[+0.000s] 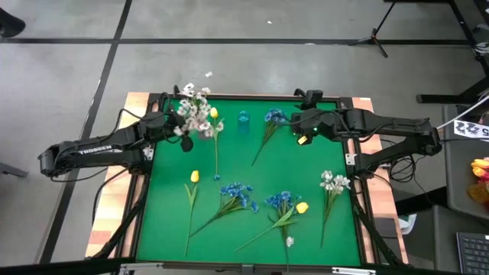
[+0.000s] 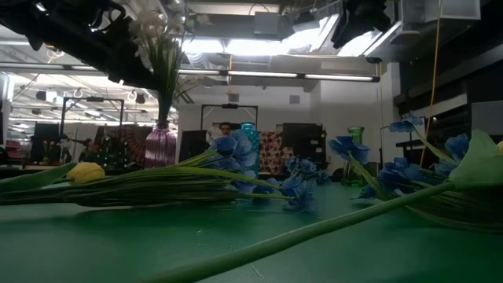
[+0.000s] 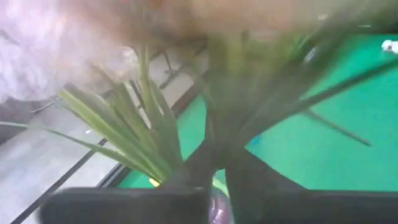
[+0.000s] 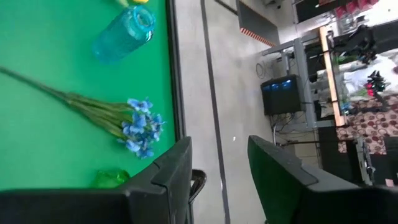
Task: Sort flowers into vase by color
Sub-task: Put the top white flowers into the violet vase, then adjust the violet vases
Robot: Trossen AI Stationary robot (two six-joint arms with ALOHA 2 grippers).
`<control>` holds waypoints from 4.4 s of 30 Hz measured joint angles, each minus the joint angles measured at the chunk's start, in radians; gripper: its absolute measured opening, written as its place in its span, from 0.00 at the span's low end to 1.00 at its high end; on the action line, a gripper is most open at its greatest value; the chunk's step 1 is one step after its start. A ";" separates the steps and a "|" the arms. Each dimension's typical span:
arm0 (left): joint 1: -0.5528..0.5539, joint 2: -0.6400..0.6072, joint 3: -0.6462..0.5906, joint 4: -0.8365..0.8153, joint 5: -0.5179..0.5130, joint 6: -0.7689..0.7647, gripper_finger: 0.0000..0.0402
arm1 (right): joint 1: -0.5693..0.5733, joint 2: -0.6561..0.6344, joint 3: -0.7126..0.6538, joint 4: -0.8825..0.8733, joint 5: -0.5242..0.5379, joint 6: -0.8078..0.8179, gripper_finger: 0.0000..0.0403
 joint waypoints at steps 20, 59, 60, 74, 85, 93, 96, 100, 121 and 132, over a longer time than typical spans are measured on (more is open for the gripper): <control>0.002 -0.016 -0.111 0.145 -0.084 -0.050 0.15 | 0.001 0.000 0.000 0.017 -0.001 -0.016 0.39; -0.158 -0.020 -0.109 -0.236 -0.165 -0.495 0.58 | 0.000 0.000 0.001 0.015 -0.009 -0.018 0.39; -0.171 -0.020 -0.109 -0.243 -0.161 -0.510 0.57 | 0.000 0.000 0.001 0.014 -0.009 -0.018 0.39; -0.384 -0.020 -0.114 -0.099 -0.202 -0.605 0.06 | 0.000 0.000 0.001 0.015 -0.009 -0.017 0.39; -0.481 -0.018 -0.210 0.091 -0.417 -0.613 0.01 | 0.001 0.000 0.001 0.016 -0.008 -0.017 0.39; -0.487 -0.015 -0.274 0.188 -0.499 -0.653 0.00 | 0.001 0.000 0.001 0.017 0.000 -0.017 0.39; -0.487 0.003 -0.273 0.210 -0.498 -0.634 0.00 | 0.001 0.000 0.001 0.017 0.000 -0.017 0.39; -0.486 0.051 -0.273 0.260 -0.433 -0.619 0.00 | 0.001 0.000 0.001 0.018 0.000 -0.017 0.39; -0.385 0.377 -0.273 0.564 -0.427 -0.606 0.00 | 0.000 0.000 0.001 0.018 0.000 -0.017 0.39; -0.340 0.453 -0.273 0.612 -0.447 -0.625 0.00 | 0.000 0.000 0.001 0.017 0.000 -0.023 0.39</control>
